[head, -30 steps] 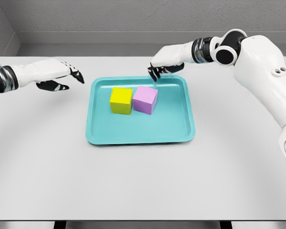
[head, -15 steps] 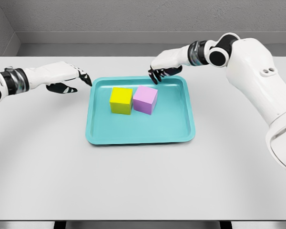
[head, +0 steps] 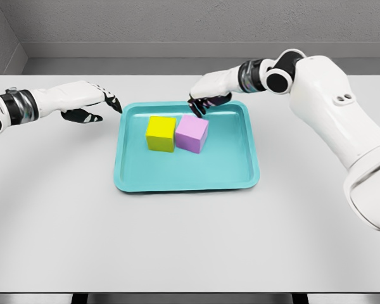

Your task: Push two cubes

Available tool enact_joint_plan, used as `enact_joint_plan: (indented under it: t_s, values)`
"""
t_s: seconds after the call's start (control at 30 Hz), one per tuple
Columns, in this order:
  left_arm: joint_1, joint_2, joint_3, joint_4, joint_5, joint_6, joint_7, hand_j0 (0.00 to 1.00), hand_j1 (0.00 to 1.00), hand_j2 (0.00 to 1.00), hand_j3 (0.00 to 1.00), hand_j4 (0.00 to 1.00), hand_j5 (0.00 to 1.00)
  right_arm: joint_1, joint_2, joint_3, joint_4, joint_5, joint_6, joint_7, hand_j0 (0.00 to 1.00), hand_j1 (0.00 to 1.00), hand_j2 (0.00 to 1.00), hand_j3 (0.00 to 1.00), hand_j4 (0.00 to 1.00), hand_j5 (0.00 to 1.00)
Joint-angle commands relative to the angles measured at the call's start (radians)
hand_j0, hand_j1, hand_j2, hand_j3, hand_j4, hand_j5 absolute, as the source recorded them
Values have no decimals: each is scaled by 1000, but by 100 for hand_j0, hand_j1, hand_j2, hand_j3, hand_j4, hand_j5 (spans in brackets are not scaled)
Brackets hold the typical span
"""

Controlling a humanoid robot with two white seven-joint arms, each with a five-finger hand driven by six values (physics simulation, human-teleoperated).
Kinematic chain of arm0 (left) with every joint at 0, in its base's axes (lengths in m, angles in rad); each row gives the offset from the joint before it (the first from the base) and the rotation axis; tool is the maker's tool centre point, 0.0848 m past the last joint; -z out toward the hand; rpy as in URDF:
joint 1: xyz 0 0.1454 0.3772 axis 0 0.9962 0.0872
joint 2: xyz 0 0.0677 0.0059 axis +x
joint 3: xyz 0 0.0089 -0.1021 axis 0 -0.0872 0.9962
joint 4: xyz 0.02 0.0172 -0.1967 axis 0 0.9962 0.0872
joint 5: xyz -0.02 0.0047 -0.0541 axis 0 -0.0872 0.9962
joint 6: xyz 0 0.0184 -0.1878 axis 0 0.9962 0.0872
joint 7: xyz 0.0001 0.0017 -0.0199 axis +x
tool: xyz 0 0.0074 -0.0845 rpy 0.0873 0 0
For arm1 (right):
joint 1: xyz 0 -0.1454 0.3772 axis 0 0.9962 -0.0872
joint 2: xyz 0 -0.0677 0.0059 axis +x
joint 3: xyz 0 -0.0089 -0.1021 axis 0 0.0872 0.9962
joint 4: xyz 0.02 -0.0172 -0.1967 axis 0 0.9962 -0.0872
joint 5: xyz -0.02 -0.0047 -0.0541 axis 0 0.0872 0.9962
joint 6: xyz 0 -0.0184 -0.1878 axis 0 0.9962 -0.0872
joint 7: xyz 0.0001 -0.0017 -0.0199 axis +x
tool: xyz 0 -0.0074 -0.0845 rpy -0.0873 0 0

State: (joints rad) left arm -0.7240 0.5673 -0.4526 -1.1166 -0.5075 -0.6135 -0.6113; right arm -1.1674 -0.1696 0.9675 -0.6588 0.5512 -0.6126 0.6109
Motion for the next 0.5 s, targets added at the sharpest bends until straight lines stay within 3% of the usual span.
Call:
enact_joint_plan:
  t_s: [0.0,0.47]
  values:
    - [0,2,2,0,6,3,0,63,63,63,63,63,63,2,9,2,-19,-4,2,0,35,35,35,35,35,35]
    - [-2,11,5,-2,10,3,0,63,63,63,63,63,63,-2,9,2,-27,-4,2,0,35,35,35,35,35,35]
